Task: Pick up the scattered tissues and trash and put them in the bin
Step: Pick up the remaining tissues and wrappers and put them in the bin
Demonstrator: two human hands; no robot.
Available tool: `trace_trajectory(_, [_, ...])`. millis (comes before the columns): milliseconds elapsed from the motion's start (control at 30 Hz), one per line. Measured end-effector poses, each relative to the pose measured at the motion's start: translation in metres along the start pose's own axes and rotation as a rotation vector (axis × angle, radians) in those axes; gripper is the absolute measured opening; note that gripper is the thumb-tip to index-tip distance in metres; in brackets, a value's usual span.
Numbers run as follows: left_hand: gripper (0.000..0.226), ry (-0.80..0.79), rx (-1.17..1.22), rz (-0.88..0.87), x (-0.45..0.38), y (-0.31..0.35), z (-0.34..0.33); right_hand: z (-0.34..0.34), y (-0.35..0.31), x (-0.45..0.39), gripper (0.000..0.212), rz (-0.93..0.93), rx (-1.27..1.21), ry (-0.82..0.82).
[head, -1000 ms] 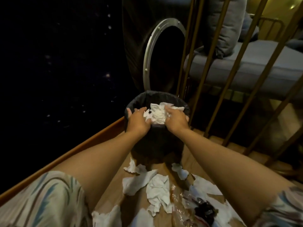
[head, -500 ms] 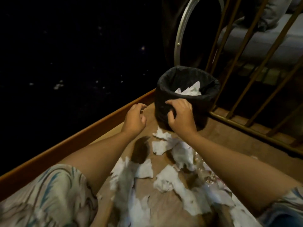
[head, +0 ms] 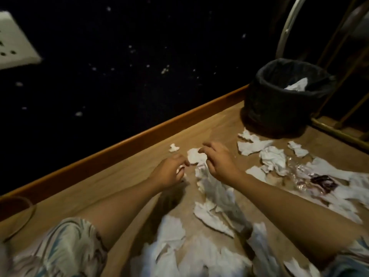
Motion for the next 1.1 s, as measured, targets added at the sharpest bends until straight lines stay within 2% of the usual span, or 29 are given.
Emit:
trace_trajectory(100, [0.021, -0.025, 0.068, 0.026, 0.059, -0.015, -0.019, -0.039, -0.032, 0.036, 0.033, 0.032, -0.044, -0.119])
trace_trajectory(167, [0.022, -0.060, 0.081, -0.027, 0.092, -0.020, -0.038, -0.068, -0.052, 0.065, 0.030, 0.075, -0.087, -0.217])
trace_trajectory(233, [0.041, -0.100, 0.059, -0.114, 0.124, -0.022, -0.057, -0.090, -0.072, 0.095, 0.033, 0.186, -0.096, -0.311])
trace_trajectory(333, [0.085, -0.205, -0.050, -0.203, 0.170, -0.027, -0.090, -0.110, -0.092, 0.136, 0.062, 0.300, -0.056, -0.482])
trace_trajectory(433, [0.114, -0.299, -0.123, -0.149, 0.201, -0.030, -0.115, -0.130, -0.086, 0.171, 0.089, 0.361, 0.053, -0.630])
trace_trajectory(567, [0.126, -0.378, -0.043, 0.019, 0.220, -0.024, -0.149, -0.148, -0.057, 0.209, 0.102, 0.435, 0.153, -0.771])
trace_trajectory(667, [0.121, -0.380, -0.016, 0.047, 0.217, -0.015, -0.169, -0.159, -0.033, 0.223, 0.103, 0.418, 0.227, -0.826])
trace_trajectory(733, [0.114, -0.339, 0.044, 0.051, 0.211, -0.012, -0.172, -0.165, -0.023, 0.226, 0.094, 0.374, 0.238, -0.794])
trace_trajectory(867, [0.088, -0.238, 0.203, 0.086, 0.194, -0.019, -0.165, -0.165, -0.022, 0.213, 0.057, 0.322, 0.202, -0.612])
trace_trajectory(967, [0.064, -0.125, 0.279, 0.163, 0.170, -0.025, -0.152, -0.160, -0.021, 0.201, 0.026, 0.184, 0.006, -0.430])
trace_trajectory(1100, [0.035, 0.072, 0.366, 0.243, 0.141, -0.036, -0.131, -0.146, -0.008, 0.192, 0.022, -0.009, -0.225, -0.266])
Point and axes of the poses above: each hand's wrist, its own x-axis away from the middle knuckle, its own z-axis out of the back of the hand, y = z × x, the point moved 7 cm from there along -x, towards the middle knuckle, and after that the axes turned 5 degrees about -y, right-handed, at the moved point
